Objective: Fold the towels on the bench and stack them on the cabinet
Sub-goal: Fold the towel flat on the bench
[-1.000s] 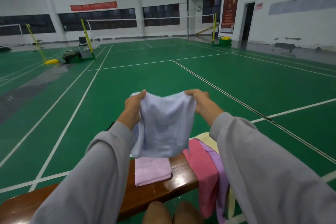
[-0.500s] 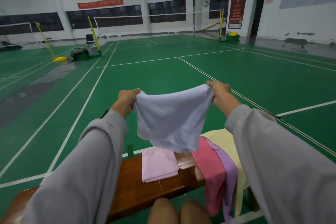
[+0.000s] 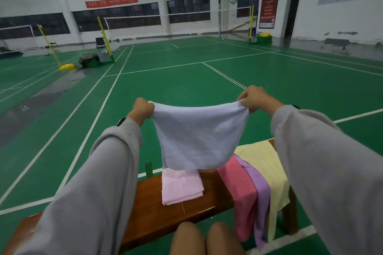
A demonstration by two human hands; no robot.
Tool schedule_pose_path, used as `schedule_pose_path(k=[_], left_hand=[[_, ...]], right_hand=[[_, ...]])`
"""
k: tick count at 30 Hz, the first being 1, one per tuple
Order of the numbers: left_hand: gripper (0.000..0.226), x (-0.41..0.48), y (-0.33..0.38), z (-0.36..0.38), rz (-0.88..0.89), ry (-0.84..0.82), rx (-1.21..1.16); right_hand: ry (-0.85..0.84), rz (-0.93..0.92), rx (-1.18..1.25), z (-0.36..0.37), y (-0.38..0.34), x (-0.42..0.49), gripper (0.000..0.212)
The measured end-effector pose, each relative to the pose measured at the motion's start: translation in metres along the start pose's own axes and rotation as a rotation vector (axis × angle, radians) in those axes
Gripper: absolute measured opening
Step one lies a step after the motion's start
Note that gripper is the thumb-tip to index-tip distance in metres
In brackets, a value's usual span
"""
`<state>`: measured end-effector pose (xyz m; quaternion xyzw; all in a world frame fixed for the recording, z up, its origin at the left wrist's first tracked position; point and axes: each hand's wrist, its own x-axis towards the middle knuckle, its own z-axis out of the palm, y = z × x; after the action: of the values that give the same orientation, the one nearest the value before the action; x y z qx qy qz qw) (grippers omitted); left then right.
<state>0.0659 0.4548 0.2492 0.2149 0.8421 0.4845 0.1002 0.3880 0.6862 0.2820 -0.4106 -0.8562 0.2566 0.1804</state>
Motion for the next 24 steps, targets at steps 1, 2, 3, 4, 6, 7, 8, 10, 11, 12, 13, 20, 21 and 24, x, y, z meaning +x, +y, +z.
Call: schedule_pose_path(k=[1,2,3,4,6,7,8,10,11,12,13,20,21,24], left_hand=[[0.014,-0.007,-0.002,0.003,0.040,-0.034,0.056],[0.016,-0.016,-0.002,0.007,0.093,-0.068,0.091],[0.023,-0.025,0.000,0.010,0.155,-0.090,0.113],[0.032,-0.032,0.003,0.013,0.229,-0.110,0.141],[0.040,-0.035,0.006,0.018,0.358,-0.139,0.263],[0.040,-0.035,0.009,0.019,0.401,-0.138,0.331],[0.037,-0.034,0.011,0.020,0.432,-0.127,0.402],[0.030,-0.033,0.015,0.021,0.480,-0.063,0.528],[0.027,-0.034,0.017,0.021,0.488,-0.023,0.579],[0.025,-0.037,0.019,0.021,0.488,0.018,0.622],[0.023,-0.042,0.021,0.022,0.480,0.055,0.665],[0.017,-0.059,0.024,0.038,0.500,0.163,0.705],[0.017,-0.059,0.023,0.040,0.505,0.164,0.700],[0.016,-0.057,0.019,0.044,0.527,0.181,0.679]], right_hand=[[-0.029,-0.008,-0.088,-0.002,0.005,-0.001,0.024],[-0.052,-0.008,-0.155,-0.004,0.009,-0.002,0.021],[-0.061,0.002,-0.213,-0.004,0.012,-0.003,0.020],[-0.046,-0.004,-0.273,-0.005,0.015,-0.003,0.018],[0.009,-0.008,-0.379,-0.005,0.019,-0.007,0.012],[0.041,-0.006,-0.410,-0.006,0.020,-0.011,0.012],[0.075,-0.011,-0.431,-0.007,0.021,-0.013,0.014],[0.106,-0.001,-0.454,-0.010,0.022,-0.017,0.019],[0.114,0.006,-0.451,-0.010,0.022,-0.018,0.020],[0.122,0.007,-0.452,-0.010,0.024,-0.017,0.021],[0.132,0.001,-0.460,-0.009,0.024,-0.016,0.022],[0.179,-0.039,-0.597,-0.005,0.022,-0.016,0.011],[0.172,-0.024,-0.609,-0.004,0.022,-0.017,0.012],[0.161,-0.003,-0.595,0.001,0.028,-0.016,0.008]])
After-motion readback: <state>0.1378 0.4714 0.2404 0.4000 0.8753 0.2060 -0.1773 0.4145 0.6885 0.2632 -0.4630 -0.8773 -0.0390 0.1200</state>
